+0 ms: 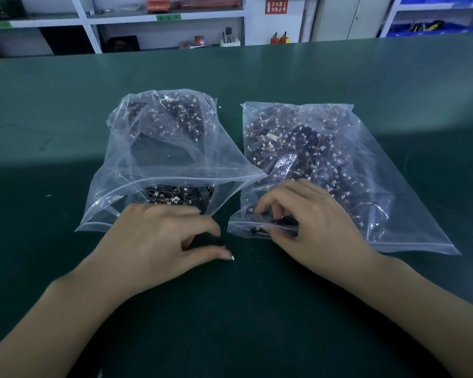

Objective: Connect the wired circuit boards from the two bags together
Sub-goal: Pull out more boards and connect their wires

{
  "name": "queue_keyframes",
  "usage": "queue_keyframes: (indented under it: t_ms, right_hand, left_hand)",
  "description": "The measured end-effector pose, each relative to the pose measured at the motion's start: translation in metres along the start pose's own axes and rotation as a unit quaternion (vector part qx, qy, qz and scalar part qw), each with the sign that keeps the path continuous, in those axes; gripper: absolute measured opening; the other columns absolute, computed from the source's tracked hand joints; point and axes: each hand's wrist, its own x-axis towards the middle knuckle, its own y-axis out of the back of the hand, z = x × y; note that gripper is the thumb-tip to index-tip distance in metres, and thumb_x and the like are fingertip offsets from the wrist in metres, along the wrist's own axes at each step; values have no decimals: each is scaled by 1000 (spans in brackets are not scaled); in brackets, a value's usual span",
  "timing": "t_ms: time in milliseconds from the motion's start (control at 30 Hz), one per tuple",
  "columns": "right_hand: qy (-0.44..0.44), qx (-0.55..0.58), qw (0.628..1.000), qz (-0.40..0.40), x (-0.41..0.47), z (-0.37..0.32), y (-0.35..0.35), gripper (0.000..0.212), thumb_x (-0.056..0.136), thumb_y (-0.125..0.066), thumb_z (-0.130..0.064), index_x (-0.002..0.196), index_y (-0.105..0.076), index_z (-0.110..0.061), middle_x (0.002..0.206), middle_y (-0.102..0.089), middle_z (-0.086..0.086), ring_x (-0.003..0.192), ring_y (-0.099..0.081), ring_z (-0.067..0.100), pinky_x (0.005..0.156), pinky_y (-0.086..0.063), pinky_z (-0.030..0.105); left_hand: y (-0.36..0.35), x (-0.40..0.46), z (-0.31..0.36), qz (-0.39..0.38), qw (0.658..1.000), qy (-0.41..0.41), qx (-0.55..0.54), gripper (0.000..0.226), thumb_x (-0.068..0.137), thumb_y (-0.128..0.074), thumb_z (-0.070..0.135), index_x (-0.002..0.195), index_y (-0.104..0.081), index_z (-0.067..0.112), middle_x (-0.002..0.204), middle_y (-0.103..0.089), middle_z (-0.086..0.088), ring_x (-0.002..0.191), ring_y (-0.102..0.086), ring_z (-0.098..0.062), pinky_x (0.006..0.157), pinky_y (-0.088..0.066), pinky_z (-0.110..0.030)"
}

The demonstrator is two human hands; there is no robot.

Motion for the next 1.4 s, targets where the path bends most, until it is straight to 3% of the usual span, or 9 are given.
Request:
queue_keyframes:
  t_ms: [100,200,467,567,667,1000,1100,1233,1400]
  right_hand:
    - [-3,6,1000,5,-1,-1,-1,30,80,-81,-4,101,-71,-23,86,-54,-11,84,-50,12,85,-47,29]
    - [1,24,1000,1,-1,-3,0,25,83,-87,-23,101,-70,-26,88,-54,-13,85,-50,9,88,-45,26]
    - [9,84,996,20,-2,-10,2,18,99,-69,-40,102,-71,-22,89,-57,-15,86,-55,9,88,-45,27]
    - [13,101,995,25,1,-9,2,32,109,-55,-36,91,-70,-15,81,-56,-13,79,-53,14,84,-42,28]
    - [10,108,994,16,1,-7,2,43,113,-48,-31,82,-69,-10,69,-49,-7,70,-47,17,83,-40,30]
    - [45,122,992,-1,-2,-10,1,15,102,-70,-24,91,-77,-16,78,-65,-13,79,-51,9,85,-46,32]
    - [48,131,990,-5,-3,-10,1,7,100,-74,-21,96,-77,-16,81,-69,-10,83,-57,12,88,-49,37]
    - [48,154,987,6,-1,-9,3,6,100,-75,-23,101,-78,-18,80,-67,-10,83,-59,12,90,-46,27]
    - [32,204,977,50,0,-10,5,8,99,-76,-22,94,-78,-16,75,-60,-11,79,-59,16,77,-44,20]
  left_hand:
    - [0,0,-1,-33,999,-8,-22,43,86,-54,77,98,-82,46,65,-54,22,59,-51,3,57,-24,-8]
    - [0,0,-1,-37,999,-23,-33,34,92,-56,67,97,-83,47,69,-61,22,61,-58,2,58,-26,-7]
    - [-11,0,13,18,999,-41,-14,23,102,-61,46,95,-79,34,85,-62,16,64,-58,-4,47,-45,-26]
    - [-14,2,20,69,996,-44,-42,18,106,-63,40,101,-77,30,102,-66,17,75,-63,-2,51,-49,-26]
    - [-19,2,27,102,991,-38,-74,14,110,-60,36,106,-71,29,96,-70,17,74,-65,-4,52,-53,-32]
    - [-27,5,31,152,970,34,-188,12,97,-78,29,100,-77,17,96,-72,18,89,-71,0,74,-57,-22]
    - [-26,6,34,161,962,40,-216,14,96,-78,29,95,-78,15,91,-73,16,82,-69,-2,73,-49,-12]
    - [-27,6,36,175,951,40,-252,12,95,-80,26,98,-79,14,93,-76,16,87,-73,0,76,-51,-11]
    - [-28,3,34,169,947,90,-258,21,98,-74,41,112,-72,26,97,-74,20,81,-73,-12,62,-53,-21]
